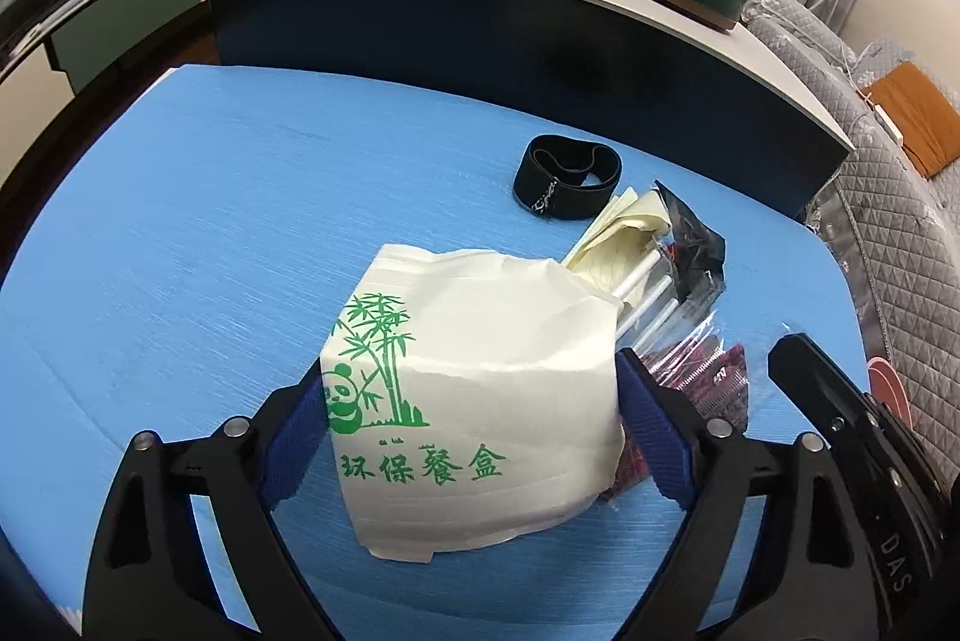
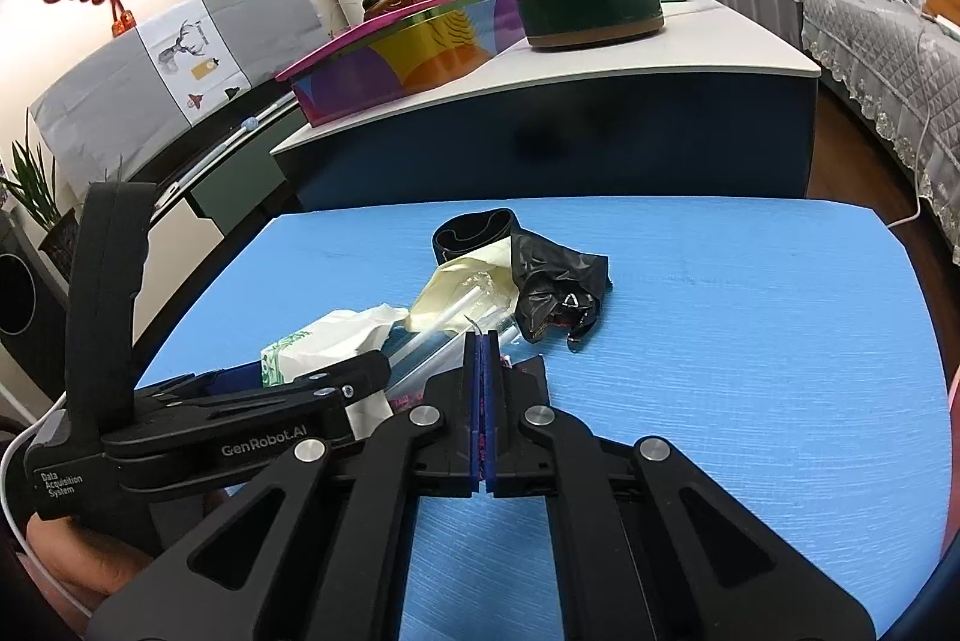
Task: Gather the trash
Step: 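Carry the white printed bag and clear wrapper over the pink bin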
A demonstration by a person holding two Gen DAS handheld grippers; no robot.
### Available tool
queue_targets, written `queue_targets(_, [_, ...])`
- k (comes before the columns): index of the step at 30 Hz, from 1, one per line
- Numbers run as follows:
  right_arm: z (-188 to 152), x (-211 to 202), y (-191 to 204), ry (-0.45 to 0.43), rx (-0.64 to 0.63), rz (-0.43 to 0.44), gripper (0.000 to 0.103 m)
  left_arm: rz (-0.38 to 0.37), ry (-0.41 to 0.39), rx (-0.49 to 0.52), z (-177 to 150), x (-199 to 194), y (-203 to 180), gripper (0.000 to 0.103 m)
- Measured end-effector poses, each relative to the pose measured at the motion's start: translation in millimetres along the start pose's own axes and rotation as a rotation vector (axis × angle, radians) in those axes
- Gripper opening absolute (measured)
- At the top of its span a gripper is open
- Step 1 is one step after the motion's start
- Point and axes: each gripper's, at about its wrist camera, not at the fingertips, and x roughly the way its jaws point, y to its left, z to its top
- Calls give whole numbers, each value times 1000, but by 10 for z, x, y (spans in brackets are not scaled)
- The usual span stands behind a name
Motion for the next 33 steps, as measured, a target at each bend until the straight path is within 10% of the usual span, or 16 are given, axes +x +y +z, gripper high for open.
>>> queue_targets(33, [316, -1339, 294, -147, -92, -128, 0, -84, -175, 37, -24, -840, 169, 85])
